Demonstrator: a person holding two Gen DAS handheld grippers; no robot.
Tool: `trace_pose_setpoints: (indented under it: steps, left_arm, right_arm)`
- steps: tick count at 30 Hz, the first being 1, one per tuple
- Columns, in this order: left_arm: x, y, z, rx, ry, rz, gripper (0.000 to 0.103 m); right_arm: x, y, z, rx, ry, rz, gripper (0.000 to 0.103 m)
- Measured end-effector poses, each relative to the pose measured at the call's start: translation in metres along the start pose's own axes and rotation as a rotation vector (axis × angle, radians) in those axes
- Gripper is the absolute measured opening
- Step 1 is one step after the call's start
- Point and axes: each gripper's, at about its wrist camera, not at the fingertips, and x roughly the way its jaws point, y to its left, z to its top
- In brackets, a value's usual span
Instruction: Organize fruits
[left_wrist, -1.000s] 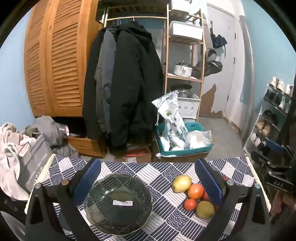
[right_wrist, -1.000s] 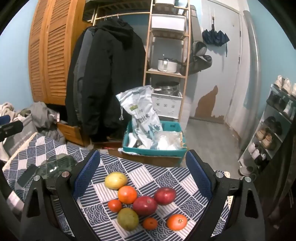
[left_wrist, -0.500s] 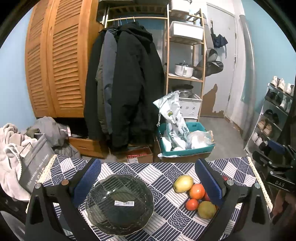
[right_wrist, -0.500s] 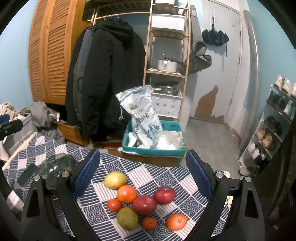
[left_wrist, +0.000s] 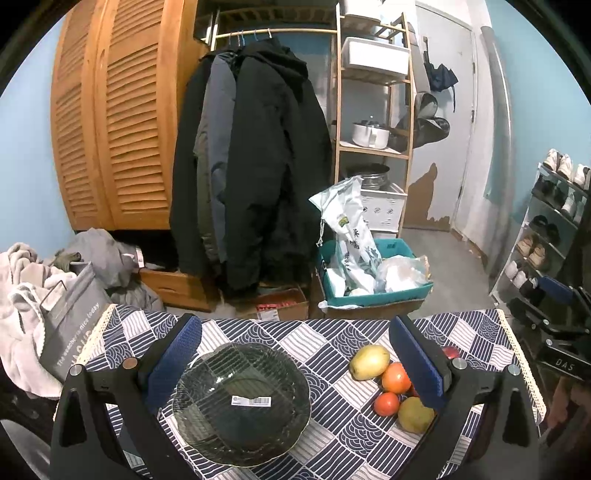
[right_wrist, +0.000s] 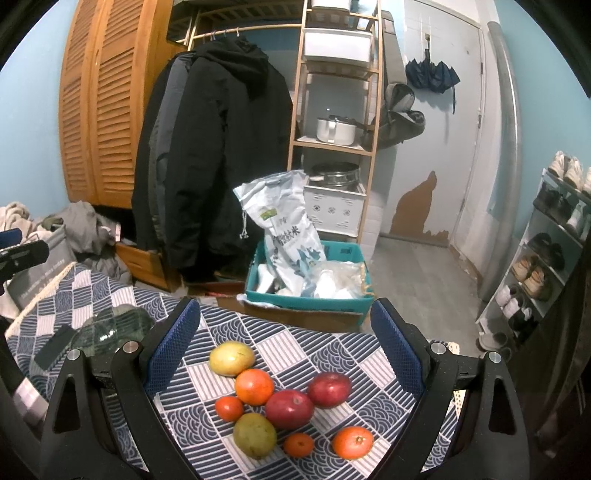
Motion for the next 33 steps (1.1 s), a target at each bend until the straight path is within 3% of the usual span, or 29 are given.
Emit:
trace_pose_setpoints:
  steps: [33]
  left_arm:
    - [-0.0002,-0.0041,-0.0033,0.000,0.009,-0.013,0.102]
  right_arm:
    - [-0.0009,0.0009,0.0001,-0.003,-0.005,-0.001,0.092]
